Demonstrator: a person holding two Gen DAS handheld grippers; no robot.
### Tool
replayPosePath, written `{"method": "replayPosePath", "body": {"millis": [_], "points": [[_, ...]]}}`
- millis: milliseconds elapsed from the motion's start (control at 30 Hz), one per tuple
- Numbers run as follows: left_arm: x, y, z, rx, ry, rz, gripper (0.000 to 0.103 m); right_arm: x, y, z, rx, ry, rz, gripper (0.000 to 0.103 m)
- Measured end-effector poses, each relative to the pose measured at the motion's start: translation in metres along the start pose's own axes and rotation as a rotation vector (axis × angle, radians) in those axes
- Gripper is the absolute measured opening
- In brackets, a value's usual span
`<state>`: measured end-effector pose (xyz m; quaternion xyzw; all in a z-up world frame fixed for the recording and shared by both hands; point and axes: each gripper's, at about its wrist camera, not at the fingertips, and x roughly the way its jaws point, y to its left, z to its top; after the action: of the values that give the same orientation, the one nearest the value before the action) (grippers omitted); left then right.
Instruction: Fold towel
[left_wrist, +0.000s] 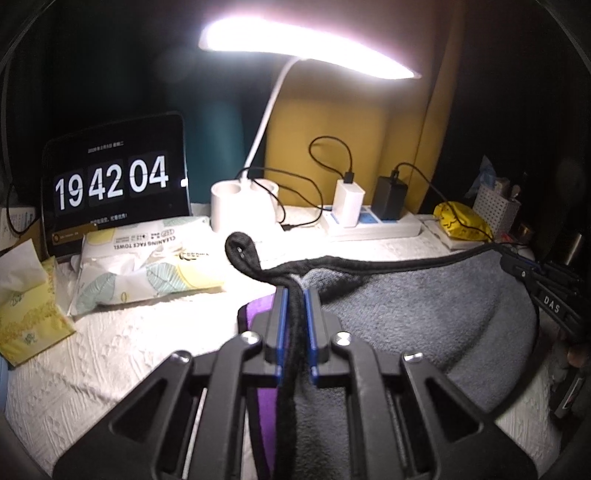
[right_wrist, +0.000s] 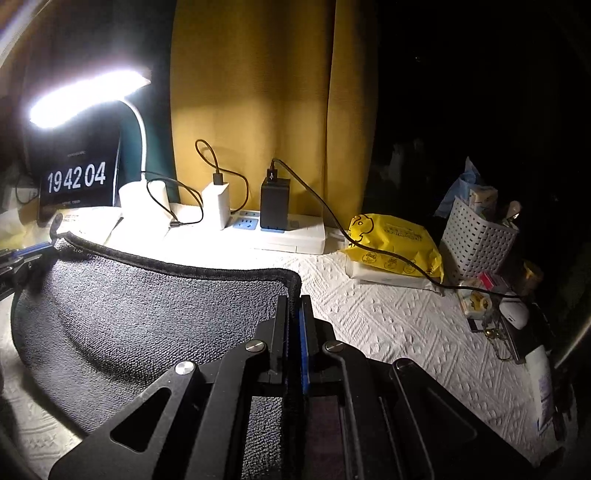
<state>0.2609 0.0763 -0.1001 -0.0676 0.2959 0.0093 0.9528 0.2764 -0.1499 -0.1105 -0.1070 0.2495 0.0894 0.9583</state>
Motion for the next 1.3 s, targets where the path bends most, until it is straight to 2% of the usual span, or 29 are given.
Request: {"method": "replayPosePath", "body": {"millis": [167,267,500,800,1200,1300], "points": [[0.025,0.005,0.003,-0.010,0.056,0.011,0.010,0.022,0.000,-0.001,0.008,0.029,0.002,0.005],[0.037,0.003,0.002,0.018,0.062,0.047,0.010,0.036,-0.002,-0.003,0.008,0.056,0.006,0.005],[0.064,0.004,-0.006,0.027,0.119,0.073,0.012,0.062,-0.002,-0.009,0.003,0.130,0.007,0.005],[0.090,0.015,-0.011,-0.006,0.222,0.063,0.014,0.077,-0.004,-0.014,0.004,0.200,0.005,0.005],[0.086,0.017,-0.013,0.001,0.202,0.082,0.025,0.088,-0.009,-0.015,0.025,0.252,0.001,0.005],[0.083,0.022,-0.013,-0.011,0.198,0.085,0.036,0.090,-0.009,-0.015,0.031,0.256,0.001,0.009]]}}
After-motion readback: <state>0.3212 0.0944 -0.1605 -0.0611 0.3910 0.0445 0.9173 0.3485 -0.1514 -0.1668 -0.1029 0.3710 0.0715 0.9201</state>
